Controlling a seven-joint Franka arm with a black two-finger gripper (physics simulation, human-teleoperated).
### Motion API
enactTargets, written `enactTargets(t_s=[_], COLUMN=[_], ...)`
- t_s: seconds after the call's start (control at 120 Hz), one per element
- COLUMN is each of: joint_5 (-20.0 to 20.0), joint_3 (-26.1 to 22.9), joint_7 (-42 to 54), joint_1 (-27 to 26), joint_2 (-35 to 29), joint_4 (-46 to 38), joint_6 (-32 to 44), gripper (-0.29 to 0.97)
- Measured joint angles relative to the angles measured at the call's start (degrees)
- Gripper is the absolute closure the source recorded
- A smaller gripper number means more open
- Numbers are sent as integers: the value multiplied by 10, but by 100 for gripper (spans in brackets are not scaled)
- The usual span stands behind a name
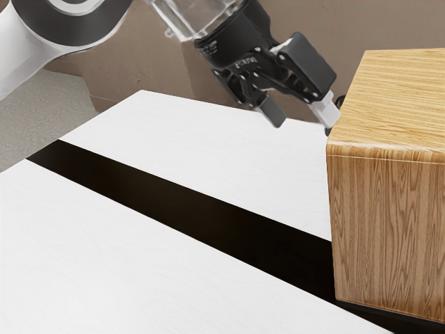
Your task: Pull the drawer handle with one arm to open the drawer
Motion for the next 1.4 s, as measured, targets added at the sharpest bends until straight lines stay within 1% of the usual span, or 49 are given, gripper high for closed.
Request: enactTargets(t_s=[0.142, 0.3, 0.433, 0.592, 0.717, 0.792, 0.917, 1.017, 1.217, 1.4], joint_5=[7, 11, 15, 22, 36, 48, 67, 73, 76, 78], joint_3=[12, 19, 21, 23, 21, 15, 0, 3, 6, 6], joint_7=[-25, -47, -62, -76, -86, -93, -102, -109, -119, -126], joint_1=[-19, -12, 7, 44, 84, 97, 81, 61, 79, 77], joint_2=[-3, -5, -2, 10, 22, 25, 34, 31, 38, 54], joint_4=[1, 1, 1, 0, 0, 0, 0, -2, -7, -7], joint_6=[11, 18, 23, 27, 34, 39, 49, 52, 57, 65], gripper=[0, 0, 0, 0, 0, 0, 0, 0, 0, 0])
